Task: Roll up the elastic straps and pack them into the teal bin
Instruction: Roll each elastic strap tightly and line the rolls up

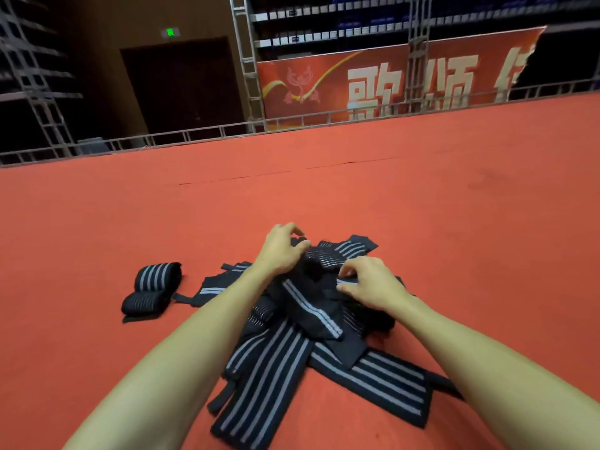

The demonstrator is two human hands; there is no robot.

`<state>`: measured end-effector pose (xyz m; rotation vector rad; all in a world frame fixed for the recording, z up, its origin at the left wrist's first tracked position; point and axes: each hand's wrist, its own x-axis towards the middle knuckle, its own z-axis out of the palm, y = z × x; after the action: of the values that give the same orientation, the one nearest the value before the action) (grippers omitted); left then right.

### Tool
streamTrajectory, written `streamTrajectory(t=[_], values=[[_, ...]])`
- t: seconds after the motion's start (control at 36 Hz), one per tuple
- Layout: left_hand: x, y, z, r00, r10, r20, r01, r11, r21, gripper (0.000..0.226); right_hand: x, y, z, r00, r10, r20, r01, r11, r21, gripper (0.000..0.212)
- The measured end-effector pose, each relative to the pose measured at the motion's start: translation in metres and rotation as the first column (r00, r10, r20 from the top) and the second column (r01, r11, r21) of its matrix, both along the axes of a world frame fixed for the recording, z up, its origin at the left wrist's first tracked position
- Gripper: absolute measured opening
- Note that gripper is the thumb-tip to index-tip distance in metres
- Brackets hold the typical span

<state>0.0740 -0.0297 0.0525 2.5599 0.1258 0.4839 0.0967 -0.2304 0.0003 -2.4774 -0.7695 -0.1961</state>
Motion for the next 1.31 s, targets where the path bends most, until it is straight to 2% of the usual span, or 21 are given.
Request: streamTrajectory(t=[0.11,0.19,0.31,0.42,0.56,0.64,0.72,0.89,1.08,1.22,1.31], values=[[0.020,-0.006,-0.009,0.995,0.005,-0.101,-0.011,0.998,-0.065,0.042,0.009,-0.007,-0.003,1.000,0.002,0.004,-0.002,1.000,-0.022,0.023],[0.021,-0.006,-0.016,0.983,-0.017,-0.181,0.012,0.999,-0.030,0.049,0.012,-0.009,-0.002,1.000,0.018,0.004,-0.018,1.000,-0.020,0.025],[0.014,-0.003,-0.014,0.978,-0.011,-0.208,0.014,1.000,0.015,0.060,0.009,-0.009,0.003,1.000,0.013,-0.005,-0.013,1.000,-0.002,0.025],[-0.004,-0.003,-0.004,0.980,-0.062,-0.189,0.033,0.988,-0.152,0.032,0.004,-0.009,0.011,1.000,0.016,-0.002,-0.016,0.999,0.043,0.022],[-0.042,0.006,0.018,0.988,-0.107,-0.115,0.071,0.958,-0.279,0.024,-0.002,-0.012,0.022,1.000,-0.003,-0.006,0.004,0.987,0.159,0.027],[-0.072,0.024,0.023,0.987,-0.103,-0.121,0.067,0.961,-0.267,0.032,-0.010,-0.005,0.026,0.999,0.028,-0.029,-0.022,0.981,0.195,0.036],[-0.100,0.043,0.021,0.985,-0.101,-0.137,0.070,0.974,-0.216,0.030,-0.021,0.009,0.026,0.996,0.080,-0.033,-0.071,0.974,0.215,0.043],[-0.124,0.061,0.005,0.990,-0.079,-0.114,0.056,0.980,-0.192,0.011,-0.040,0.036,0.026,0.985,0.151,-0.084,-0.129,0.965,0.228,0.046],[-0.121,0.065,-0.010,0.989,-0.062,-0.136,0.026,0.968,-0.251,0.005,-0.039,0.052,0.024,0.977,0.157,-0.145,-0.127,0.972,0.196,0.049],[-0.119,0.067,-0.020,0.986,-0.028,-0.162,-0.015,0.966,-0.256,0.024,-0.037,0.054,0.015,0.975,0.153,-0.163,-0.125,0.978,0.167,0.047],[-0.117,0.065,-0.025,0.991,-0.013,-0.135,-0.022,0.967,-0.253,0.027,-0.037,0.055,0.012,0.976,0.151,-0.157,-0.126,0.980,0.155,0.046]])
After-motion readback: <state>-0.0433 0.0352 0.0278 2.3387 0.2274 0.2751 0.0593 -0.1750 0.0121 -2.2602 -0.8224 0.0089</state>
